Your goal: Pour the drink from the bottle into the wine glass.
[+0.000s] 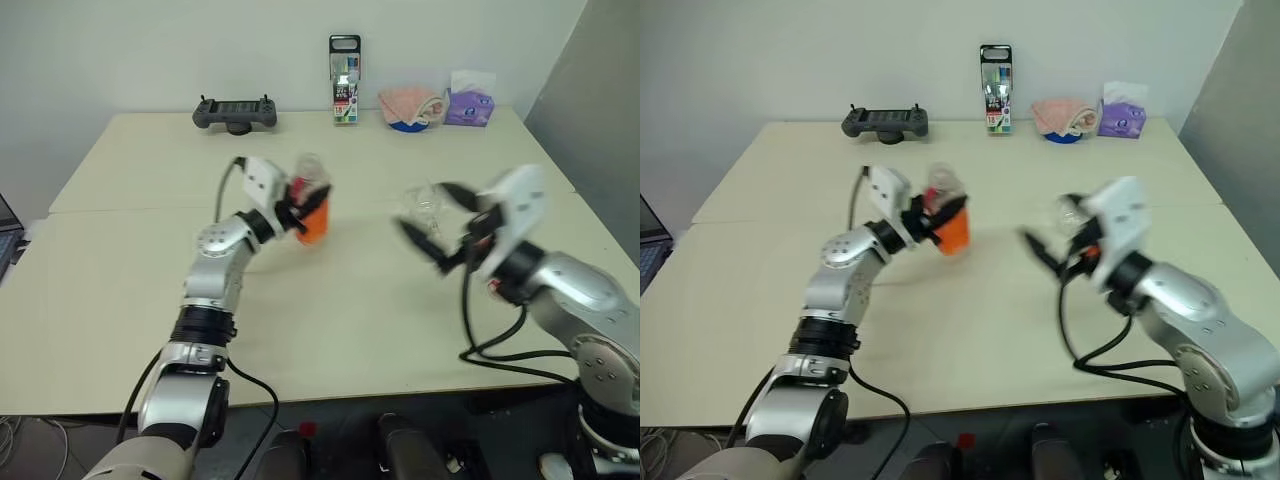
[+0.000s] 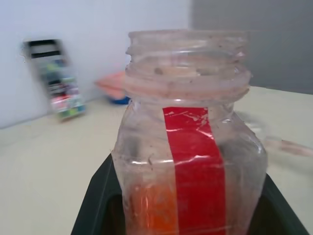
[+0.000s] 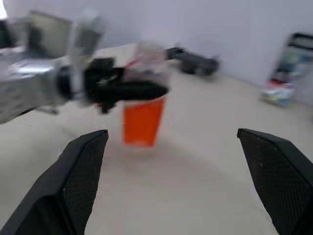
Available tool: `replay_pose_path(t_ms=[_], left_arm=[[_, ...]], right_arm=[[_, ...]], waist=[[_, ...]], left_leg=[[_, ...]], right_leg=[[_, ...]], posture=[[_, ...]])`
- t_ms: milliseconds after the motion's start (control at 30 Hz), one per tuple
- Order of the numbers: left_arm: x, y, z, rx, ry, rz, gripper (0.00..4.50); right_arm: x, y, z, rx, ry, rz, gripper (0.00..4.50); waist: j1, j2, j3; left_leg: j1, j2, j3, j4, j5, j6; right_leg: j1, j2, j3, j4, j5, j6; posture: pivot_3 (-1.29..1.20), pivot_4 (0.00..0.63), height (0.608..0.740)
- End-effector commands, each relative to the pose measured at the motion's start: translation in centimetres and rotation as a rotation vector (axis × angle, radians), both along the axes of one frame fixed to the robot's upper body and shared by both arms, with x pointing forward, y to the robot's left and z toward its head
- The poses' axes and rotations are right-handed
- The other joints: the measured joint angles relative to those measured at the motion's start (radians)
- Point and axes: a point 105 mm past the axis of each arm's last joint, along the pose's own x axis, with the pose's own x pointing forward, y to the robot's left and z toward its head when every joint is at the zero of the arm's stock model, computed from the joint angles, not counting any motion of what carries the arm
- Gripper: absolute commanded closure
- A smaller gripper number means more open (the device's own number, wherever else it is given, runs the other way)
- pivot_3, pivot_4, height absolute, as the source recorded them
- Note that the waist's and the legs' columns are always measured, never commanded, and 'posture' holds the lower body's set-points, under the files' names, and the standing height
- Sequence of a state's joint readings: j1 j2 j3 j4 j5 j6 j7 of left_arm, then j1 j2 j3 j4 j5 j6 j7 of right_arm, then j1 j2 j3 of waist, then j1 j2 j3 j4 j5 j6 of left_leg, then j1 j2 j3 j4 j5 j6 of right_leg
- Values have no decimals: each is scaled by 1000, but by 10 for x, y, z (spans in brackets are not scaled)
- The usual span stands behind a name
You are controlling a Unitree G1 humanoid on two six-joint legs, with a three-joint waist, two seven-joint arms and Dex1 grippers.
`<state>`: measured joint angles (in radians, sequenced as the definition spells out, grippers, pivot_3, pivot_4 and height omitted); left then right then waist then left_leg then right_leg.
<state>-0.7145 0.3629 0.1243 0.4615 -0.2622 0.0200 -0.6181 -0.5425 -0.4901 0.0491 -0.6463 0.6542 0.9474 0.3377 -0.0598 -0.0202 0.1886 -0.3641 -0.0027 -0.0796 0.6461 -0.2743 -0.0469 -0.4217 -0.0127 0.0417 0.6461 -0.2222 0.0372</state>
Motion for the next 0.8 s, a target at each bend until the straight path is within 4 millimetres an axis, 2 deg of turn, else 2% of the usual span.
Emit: replay_pose_path(t_ms=[33,133,267,400,667,733,800], left_arm=[[-1,39,16,-11,-86,163,2889],[-2,57,21,-12,-109,234,2890],[-3,71,19,-24,-115,295,2890],[-2,75,13,-51,-120,328,2890],[2,80,-5,-117,-100,368,2890],[2,88,-9,-133,-91,404,2890],[1,93,-13,-141,-81,428,2166]], right_arm=[[12,35,11,71,24,92,0],[13,59,3,67,47,164,0],[15,69,-9,56,53,170,0],[11,68,-15,59,62,181,0],[9,58,-23,40,71,141,0],[10,55,-24,35,70,130,0],[10,52,-25,30,70,120,0]], waist=[[4,0,0],[19,-1,0],[39,-1,-1],[40,-2,-1],[31,-2,-1],[28,-2,-1],[27,-2,-1]], left_leg=[[-1,-1,0,0,0,0],[-3,-2,-1,0,0,0],[-9,-5,-4,1,0,-1],[-20,-6,-3,8,0,-1],[-21,-5,-2,17,0,0],[-19,-4,-3,16,0,0],[-19,-4,-3,17,0,0]], right_leg=[[0,-1,0,0,0,0],[-1,-4,-2,0,3,-5],[-4,-10,-6,-2,4,-5],[-13,-14,-4,-1,7,0],[-12,-7,-3,0,11,-2],[-12,-5,-3,2,11,-3],[-12,-5,-3,3,11,-3]], posture=[[0,150,740],[0,150,740],[0,150,740],[0,150,740],[0,150,740],[0,150,740],[0,150,740]])
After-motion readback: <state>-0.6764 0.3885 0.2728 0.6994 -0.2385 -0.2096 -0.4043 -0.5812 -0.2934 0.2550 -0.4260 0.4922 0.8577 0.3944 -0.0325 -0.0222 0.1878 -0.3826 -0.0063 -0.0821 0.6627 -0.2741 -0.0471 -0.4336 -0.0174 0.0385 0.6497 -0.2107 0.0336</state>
